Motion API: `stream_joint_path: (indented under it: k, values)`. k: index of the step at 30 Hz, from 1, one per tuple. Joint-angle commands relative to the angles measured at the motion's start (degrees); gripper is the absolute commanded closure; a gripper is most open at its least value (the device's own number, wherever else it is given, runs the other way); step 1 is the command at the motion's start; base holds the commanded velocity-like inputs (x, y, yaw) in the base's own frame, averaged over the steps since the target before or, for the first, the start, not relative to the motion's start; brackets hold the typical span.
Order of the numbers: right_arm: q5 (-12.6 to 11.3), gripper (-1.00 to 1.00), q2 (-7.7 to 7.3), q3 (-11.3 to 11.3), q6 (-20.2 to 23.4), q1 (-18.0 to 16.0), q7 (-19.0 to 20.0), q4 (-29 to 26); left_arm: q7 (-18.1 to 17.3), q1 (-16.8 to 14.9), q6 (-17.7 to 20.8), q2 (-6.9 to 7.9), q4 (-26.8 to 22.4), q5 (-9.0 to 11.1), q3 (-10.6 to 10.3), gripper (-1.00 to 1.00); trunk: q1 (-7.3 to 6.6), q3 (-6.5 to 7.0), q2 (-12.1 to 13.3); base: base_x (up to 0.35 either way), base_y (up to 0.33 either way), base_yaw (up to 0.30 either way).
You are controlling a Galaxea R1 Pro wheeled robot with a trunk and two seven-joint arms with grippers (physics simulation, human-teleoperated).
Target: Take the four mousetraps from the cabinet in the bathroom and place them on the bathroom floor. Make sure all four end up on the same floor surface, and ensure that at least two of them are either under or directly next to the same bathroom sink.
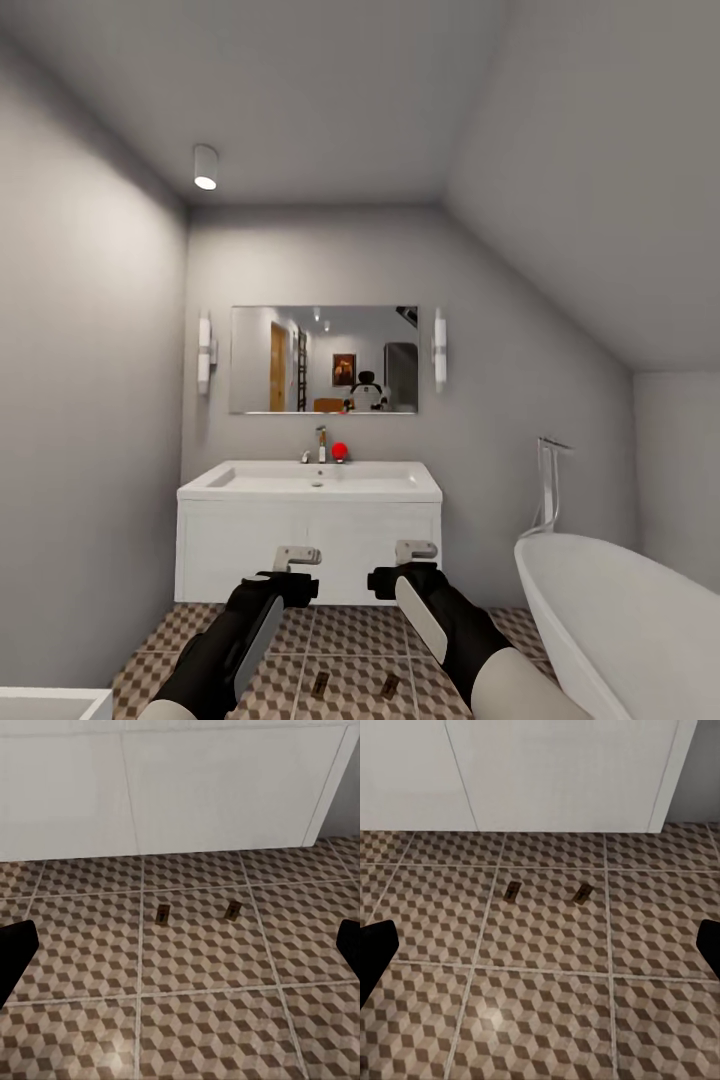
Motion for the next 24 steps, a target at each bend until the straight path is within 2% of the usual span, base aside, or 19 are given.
stream_joint_path:
  k: [1,24]
  values:
    - [-0.61,-1.0,-0.04,0.27,0.11,-0.05,-0.56,-0.08,0.5,-0.04,0.22,0.03,-0.07,0.61,-0.15,-1.0,-0.22,0.01,0.35,0.0,0.0,0.0]
    - [-0.63,-1.0,-0.04,0.26,0.12,-0.07,-0.49,-0.01,0.32,-0.04,0.22,0.03,-0.07,0.61,-0.16,-1.0,-5.28,2.05,9.58,0.0,0.0,0.0]
